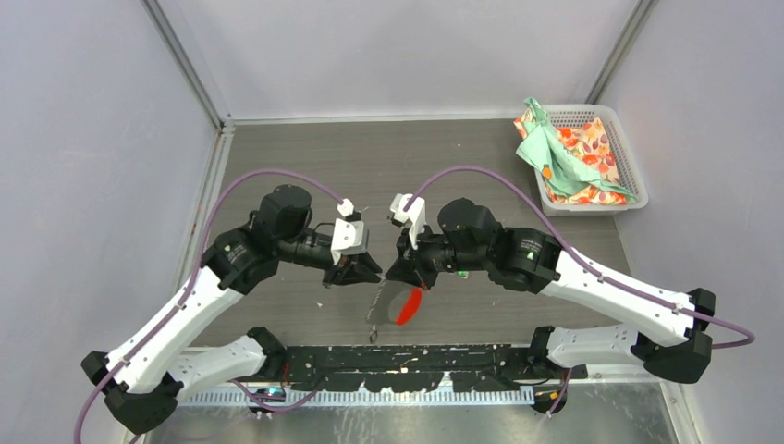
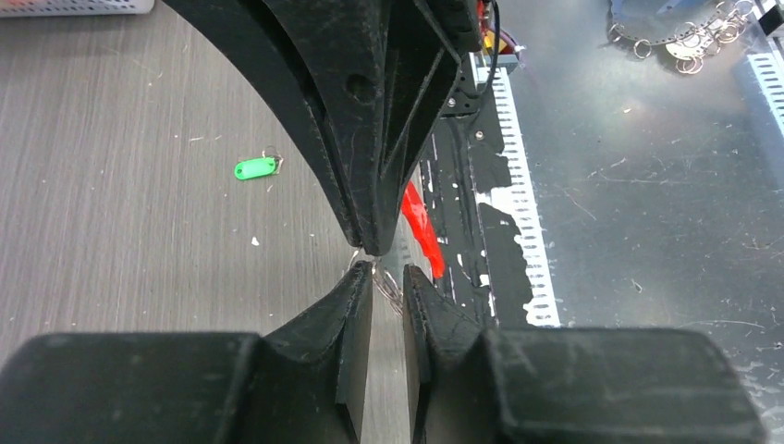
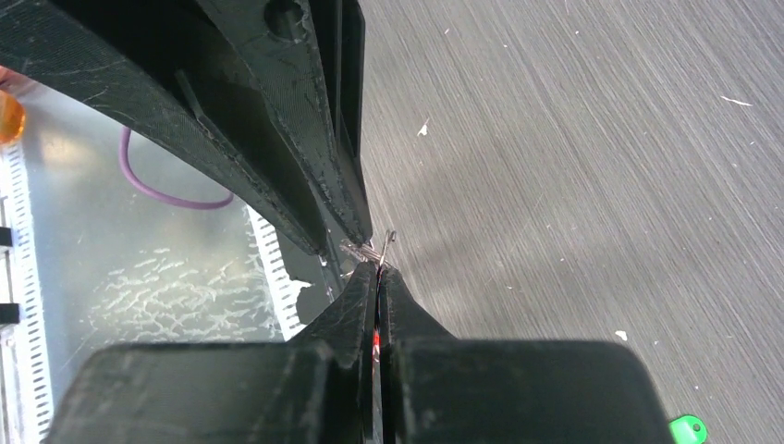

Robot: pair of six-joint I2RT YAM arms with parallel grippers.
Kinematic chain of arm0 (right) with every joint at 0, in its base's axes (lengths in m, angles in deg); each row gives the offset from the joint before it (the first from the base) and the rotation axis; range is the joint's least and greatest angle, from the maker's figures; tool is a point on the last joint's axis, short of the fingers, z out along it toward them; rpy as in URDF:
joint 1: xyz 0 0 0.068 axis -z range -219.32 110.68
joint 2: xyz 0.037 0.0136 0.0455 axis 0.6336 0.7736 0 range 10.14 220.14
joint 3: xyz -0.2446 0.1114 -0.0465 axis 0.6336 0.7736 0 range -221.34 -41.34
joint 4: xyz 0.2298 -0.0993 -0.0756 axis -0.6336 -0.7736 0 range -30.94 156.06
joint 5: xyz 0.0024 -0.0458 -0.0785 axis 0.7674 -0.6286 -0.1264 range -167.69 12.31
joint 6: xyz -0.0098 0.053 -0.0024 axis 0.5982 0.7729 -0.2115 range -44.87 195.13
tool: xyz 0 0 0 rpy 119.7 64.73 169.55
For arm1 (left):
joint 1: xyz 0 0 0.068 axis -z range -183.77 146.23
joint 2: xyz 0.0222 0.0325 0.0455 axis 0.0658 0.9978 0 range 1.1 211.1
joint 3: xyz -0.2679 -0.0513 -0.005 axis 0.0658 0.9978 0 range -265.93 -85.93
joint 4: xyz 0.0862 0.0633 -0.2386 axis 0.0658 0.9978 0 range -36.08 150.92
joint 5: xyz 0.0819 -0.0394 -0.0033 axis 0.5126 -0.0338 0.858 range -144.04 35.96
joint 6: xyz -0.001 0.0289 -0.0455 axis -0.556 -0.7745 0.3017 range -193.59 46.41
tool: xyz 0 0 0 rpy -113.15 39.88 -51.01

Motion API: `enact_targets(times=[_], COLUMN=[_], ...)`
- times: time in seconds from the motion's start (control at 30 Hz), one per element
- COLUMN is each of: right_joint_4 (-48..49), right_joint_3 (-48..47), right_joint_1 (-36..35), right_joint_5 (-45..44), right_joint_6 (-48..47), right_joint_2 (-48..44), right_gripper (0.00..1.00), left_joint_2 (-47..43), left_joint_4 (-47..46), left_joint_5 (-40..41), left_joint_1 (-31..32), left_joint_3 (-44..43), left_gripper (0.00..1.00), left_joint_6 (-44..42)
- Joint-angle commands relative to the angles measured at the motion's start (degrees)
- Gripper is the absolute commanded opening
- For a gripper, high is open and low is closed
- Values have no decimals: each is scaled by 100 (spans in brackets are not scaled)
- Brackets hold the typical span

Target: Put the keys on the keyring

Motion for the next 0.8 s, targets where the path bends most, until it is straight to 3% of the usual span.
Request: enact_targets(times=[0.0,0.17,0.3,0.37,0.53,0.77], right_joint_4=[121,119,102,96,169,208], right_joint_3=[-302,-349,-335,-333,-357,-412], right_joint_1=[-30,-29,-25,-32,-31,-29], right_joint_5=[149,237,295,314,311,315], right_joint_6=[-77,-54,-40,-34,-49,-66], right_joint_2=[-48,-37,-41,-41,0,69], right_gripper=[1,1,1,1,1,1], left_joint_2=[-82,-39,-47,-34,15,81], left_joint_4=[123,31,-74,-45,-70,68], left_joint_5=[-183,102,583,477,103,-198], left_joint_1=[17,17,17,17,17,17], left_joint_3=[-132,28,44,17,31,47], left_gripper=[21,40,44,42,27,23], left_joint_6=[-106,-222,-248,-215,-3,-10])
